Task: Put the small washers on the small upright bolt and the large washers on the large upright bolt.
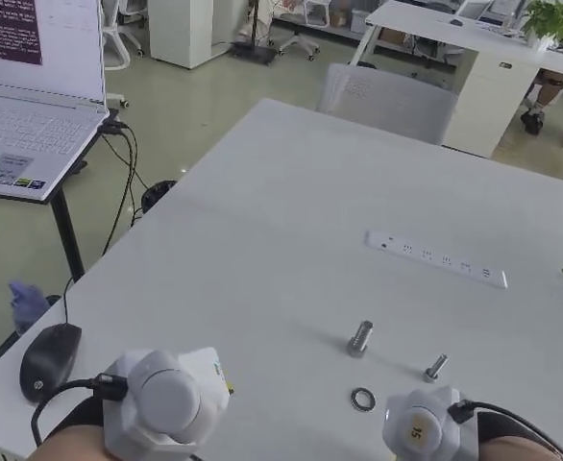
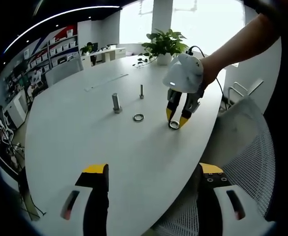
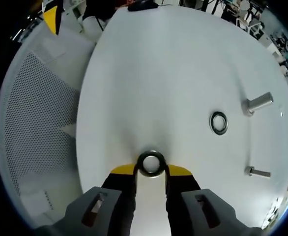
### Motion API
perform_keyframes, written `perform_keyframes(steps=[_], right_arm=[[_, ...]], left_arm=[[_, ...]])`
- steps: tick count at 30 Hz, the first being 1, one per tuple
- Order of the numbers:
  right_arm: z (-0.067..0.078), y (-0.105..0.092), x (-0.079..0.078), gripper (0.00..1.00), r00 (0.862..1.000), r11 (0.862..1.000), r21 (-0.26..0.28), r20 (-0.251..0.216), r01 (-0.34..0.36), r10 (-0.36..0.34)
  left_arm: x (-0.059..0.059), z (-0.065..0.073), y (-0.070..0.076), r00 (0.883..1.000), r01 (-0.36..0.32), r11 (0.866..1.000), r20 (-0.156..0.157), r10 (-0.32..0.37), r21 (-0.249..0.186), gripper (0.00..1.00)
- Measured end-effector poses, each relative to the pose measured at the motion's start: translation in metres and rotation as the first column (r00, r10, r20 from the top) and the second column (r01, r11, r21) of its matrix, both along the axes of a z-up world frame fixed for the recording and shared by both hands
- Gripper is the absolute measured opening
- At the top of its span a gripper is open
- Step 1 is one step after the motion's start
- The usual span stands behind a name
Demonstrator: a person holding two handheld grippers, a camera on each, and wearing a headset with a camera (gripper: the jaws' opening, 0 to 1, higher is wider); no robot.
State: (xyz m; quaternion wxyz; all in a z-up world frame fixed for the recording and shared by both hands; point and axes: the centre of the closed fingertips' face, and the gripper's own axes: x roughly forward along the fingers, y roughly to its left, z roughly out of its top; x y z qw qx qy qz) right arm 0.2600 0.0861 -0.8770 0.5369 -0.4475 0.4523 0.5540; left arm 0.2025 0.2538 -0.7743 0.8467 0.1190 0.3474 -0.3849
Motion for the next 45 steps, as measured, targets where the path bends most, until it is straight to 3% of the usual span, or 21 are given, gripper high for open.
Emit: perform_keyframes(steps=[13,18,34,45], right_arm=[[0.005,-0.005,0.005,0.22,0.999,0.999,0.019,-0.015,0.037,-0.037],[0.021,-0.004,0.013,0.22,0.999,0.999,0.014,-0.022,0.048,-0.047],[0.081,0.01,0.076,0.22,0.997,0.997,0.026,0.035,0.072,-0.073],[0.1,0.031,0.115,0.22,0.995,0.995,0.051,0.057,0.081,-0.084]], left_arm=[[-0.002,-0.002,0.0,1.0,0.0,1.0,-0.01,0.0,0.001,0.7],[-0.002,-0.002,-0.001,1.0,-0.002,1.0,-0.008,0.002,0.0,0.7],[0.002,0.0,0.0,1.0,0.004,1.0,-0.004,-0.004,-0.003,0.7],[0.005,-0.002,0.004,1.0,-0.002,1.0,-0.012,0.002,-0.004,0.7]])
